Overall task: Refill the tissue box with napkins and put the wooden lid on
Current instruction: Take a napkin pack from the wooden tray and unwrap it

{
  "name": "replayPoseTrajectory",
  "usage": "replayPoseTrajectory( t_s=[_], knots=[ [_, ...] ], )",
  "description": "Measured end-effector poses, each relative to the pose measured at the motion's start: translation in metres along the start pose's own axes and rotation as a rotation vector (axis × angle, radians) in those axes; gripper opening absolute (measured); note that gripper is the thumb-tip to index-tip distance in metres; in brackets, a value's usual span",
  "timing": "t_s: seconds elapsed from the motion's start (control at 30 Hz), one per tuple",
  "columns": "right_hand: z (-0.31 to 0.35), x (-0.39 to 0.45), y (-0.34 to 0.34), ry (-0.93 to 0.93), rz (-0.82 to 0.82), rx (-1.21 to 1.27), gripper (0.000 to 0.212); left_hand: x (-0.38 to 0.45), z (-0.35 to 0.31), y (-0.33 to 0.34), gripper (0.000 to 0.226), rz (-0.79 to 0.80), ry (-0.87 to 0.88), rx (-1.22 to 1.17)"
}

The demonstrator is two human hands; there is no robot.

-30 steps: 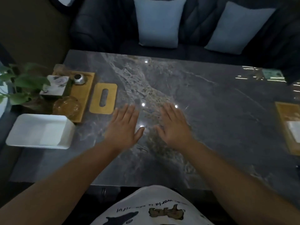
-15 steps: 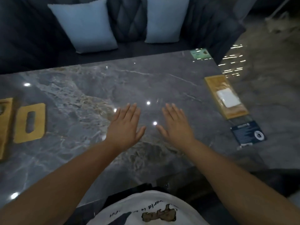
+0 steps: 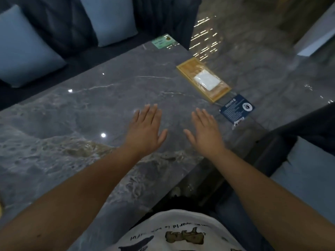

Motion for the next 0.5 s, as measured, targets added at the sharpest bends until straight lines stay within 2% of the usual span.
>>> replayPoseTrajectory(
  t_s=[0.23,0.5],
  knots=[
    [-0.066,0.009,0.003,0.112,0.029,0.008,0.066,0.053,-0.033,0.024,0.068,0.065,0.098,-0.012],
    [-0.166,0.079,0.027,0.101,0.131,0.034,0.066,0.156,-0.071,0.070,0.068,0.171,0.070,0.004]
  ],
)
Point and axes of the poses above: each hand's wrist, its own x-axis towards the middle knuckle, its own y-axis out of the palm, z = x × y, the point moved 6 cm from there along x, towards the middle knuckle, and after that the axes turned 1 degree about x, right-handed, at the moved point
